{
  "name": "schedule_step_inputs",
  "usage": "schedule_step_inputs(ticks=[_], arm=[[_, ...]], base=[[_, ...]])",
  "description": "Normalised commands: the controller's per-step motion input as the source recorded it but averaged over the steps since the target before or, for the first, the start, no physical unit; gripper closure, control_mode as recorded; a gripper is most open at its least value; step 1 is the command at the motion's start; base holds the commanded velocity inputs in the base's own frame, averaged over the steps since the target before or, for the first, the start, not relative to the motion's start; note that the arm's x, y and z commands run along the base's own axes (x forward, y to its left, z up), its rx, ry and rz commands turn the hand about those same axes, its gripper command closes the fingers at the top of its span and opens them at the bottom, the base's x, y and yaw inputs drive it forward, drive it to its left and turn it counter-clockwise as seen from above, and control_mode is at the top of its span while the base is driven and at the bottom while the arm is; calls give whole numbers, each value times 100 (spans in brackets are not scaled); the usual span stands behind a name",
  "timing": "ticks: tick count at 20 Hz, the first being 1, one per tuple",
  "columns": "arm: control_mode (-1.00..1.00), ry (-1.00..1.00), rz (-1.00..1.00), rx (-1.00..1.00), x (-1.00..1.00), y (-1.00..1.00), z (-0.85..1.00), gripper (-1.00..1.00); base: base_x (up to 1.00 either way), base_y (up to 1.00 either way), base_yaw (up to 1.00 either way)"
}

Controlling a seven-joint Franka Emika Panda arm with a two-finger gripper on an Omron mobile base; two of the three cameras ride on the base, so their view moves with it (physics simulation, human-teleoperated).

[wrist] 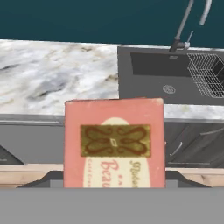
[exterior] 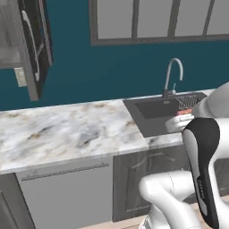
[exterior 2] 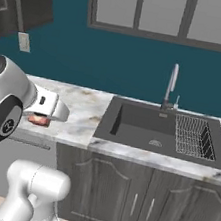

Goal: Pick up the bar soap and dish brush from the sink, and place them back in the cabinet, and close the cabinet door.

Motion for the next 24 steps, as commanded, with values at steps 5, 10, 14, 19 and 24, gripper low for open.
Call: schedule_step_inputs(ticks=[5,10,14,19,24], arm=[[100,0,0,0,0,0,0,100],[100,0,0,0,0,0,0,100],[100,0,0,0,0,0,0,100],[100,0,0,0,0,0,0,100],[100,0,0,0,0,0,0,100]], base=[[-16,81,0],[-30,62,0],[-34,61,0],[-23,74,0],[-5,66,0]])
